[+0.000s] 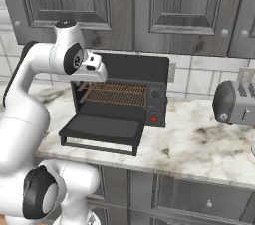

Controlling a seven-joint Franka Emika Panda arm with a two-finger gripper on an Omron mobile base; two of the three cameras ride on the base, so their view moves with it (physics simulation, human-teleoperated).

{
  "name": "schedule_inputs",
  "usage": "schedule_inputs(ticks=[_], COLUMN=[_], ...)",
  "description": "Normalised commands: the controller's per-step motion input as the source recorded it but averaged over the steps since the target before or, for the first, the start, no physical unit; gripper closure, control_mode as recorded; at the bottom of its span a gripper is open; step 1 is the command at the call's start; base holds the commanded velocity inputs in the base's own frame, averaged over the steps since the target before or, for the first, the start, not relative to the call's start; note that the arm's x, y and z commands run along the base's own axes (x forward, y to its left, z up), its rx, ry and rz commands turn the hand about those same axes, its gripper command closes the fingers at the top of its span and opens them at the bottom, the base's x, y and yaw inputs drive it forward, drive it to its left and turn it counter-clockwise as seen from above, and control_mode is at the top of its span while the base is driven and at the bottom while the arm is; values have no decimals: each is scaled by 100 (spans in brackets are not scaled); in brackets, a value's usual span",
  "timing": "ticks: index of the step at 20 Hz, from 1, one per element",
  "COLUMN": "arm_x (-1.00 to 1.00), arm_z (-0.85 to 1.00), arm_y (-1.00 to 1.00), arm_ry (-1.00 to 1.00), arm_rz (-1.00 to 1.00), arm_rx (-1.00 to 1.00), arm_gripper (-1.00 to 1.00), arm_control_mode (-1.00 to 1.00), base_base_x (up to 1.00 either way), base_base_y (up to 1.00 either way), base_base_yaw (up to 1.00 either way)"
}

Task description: Pick up the bagel from the plate, place it on the toaster oven rack, close the door, and set the timer.

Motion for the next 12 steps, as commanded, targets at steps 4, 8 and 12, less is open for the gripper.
schedule_inputs(ticks=[4, 8, 12], arm_x=[0, 0, 0], arm_z=[0, 0, 0], arm_y=[0, 0, 0], arm_ry=[0, 0, 0], arm_rz=[0, 0, 0], arm_rx=[0, 0, 0], arm_gripper=[-100, -100, -100], arm_control_mode=[100, 100, 100], base_base_x=[0, 0, 0], base_base_y=[-19, -67, -71], base_base_yaw=[0, 0, 0])
